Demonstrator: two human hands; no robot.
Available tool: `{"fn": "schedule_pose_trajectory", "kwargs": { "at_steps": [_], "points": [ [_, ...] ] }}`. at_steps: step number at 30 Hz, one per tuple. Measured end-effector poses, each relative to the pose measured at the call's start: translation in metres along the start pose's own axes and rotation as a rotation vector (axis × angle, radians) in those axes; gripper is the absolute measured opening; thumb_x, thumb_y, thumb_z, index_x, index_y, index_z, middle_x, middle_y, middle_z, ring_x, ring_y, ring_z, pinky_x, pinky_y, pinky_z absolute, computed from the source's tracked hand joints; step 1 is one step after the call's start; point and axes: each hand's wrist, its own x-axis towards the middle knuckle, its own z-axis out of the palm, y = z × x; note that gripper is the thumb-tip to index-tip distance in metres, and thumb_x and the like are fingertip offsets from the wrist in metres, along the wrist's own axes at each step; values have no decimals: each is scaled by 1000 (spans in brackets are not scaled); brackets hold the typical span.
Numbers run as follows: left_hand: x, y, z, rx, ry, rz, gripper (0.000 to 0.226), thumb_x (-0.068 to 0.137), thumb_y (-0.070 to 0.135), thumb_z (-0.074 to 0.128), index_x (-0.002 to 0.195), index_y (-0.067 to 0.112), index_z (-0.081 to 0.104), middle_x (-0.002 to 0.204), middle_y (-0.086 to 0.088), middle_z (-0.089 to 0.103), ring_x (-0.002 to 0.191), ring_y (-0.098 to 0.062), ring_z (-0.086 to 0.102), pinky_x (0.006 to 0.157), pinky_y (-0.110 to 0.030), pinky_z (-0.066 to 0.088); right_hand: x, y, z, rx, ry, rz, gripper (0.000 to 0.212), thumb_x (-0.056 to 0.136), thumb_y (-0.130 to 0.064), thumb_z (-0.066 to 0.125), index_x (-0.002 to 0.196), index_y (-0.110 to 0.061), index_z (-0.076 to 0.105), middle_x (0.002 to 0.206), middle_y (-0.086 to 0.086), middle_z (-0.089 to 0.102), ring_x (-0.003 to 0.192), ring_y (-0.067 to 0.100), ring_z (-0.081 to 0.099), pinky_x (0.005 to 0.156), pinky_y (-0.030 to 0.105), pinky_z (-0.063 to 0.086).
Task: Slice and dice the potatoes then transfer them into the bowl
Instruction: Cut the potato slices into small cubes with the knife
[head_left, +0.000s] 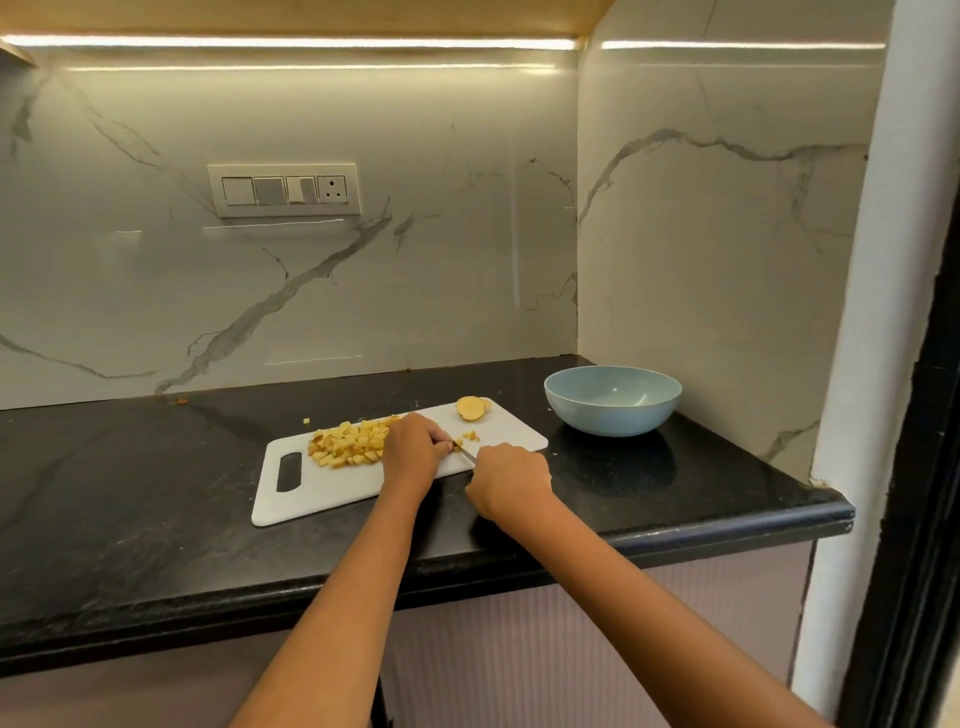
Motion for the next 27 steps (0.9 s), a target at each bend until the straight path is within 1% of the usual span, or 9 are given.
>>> {"fn": "schedule_pose_trajectory", "kwargs": {
  "at_steps": [5, 10, 13, 17, 19, 21, 22, 25, 27],
  "points": [
    [0, 1, -2, 1, -18, 12, 10, 80, 6, 67, 86, 4, 75, 91, -10, 72, 84, -17, 62, 65, -23, 39, 0, -2, 0, -32, 22, -11, 29, 97, -23, 42, 119, -9, 54, 118, 9, 58, 105, 23, 57, 75, 27, 39],
    [-2, 4, 1, 10, -5, -5, 10, 81, 7, 66, 86, 5, 75, 92, -10, 72, 86, -19, 63, 65, -23, 39, 7, 8, -11, 126, -98, 53, 35, 97, -25, 40, 127, -8, 47, 126, 9, 53, 114, 24, 51, 89, 29, 40],
    [-1, 4, 2, 39, -3, 2, 12, 83, 9, 65, 90, 6, 74, 95, -8, 71, 89, -19, 62, 67, -24, 40, 10, 14, -13, 193, -157, 94, 37, 97, -26, 39, 127, -7, 46, 127, 11, 52, 115, 24, 51, 90, 30, 41],
    [0, 2, 0, 21, -25, 3, 11, 81, 10, 68, 89, 6, 75, 94, -8, 72, 88, -18, 62, 68, -24, 42, 11, 7, -13, 176, -129, 73, 39, 98, -24, 39, 133, -7, 42, 129, 10, 51, 117, 23, 49, 92, 30, 39],
    [1, 2, 1, 27, -31, -14, 10, 81, 11, 68, 88, 7, 75, 93, -7, 72, 84, -17, 62, 63, -23, 41, 11, 3, -12, 160, -124, 60, 43, 98, -24, 39, 138, -8, 37, 131, 10, 50, 119, 23, 48, 94, 30, 39],
    [2, 5, 0, 50, -35, -28, 10, 82, 10, 66, 85, 8, 75, 92, -7, 72, 81, -17, 61, 55, -20, 38, 11, 2, -10, 147, -123, 59, 43, 98, -24, 39, 138, -8, 37, 131, 10, 50, 119, 24, 48, 94, 31, 39],
    [3, 6, 0, 60, -34, -33, 11, 83, 11, 65, 85, 8, 75, 92, -7, 72, 82, -17, 61, 54, -21, 38, 11, 4, -11, 147, -127, 63, 42, 98, -23, 40, 136, -8, 39, 130, 10, 50, 118, 24, 48, 94, 31, 39],
    [3, 10, 0, 97, -34, -53, 11, 84, 14, 65, 88, 9, 74, 94, -6, 71, 89, -19, 62, 62, -26, 37, 9, 11, -15, 138, -155, 74, 37, 97, -26, 41, 129, -8, 45, 126, 9, 52, 115, 22, 50, 90, 29, 39],
    [4, 10, 0, 105, -30, -62, 12, 84, 15, 65, 89, 9, 74, 94, -6, 71, 90, -19, 62, 63, -26, 37, 7, 14, -15, 78, -126, 60, 33, 97, -27, 42, 124, -9, 49, 122, 7, 55, 111, 21, 52, 82, 27, 38]
  ]
}}
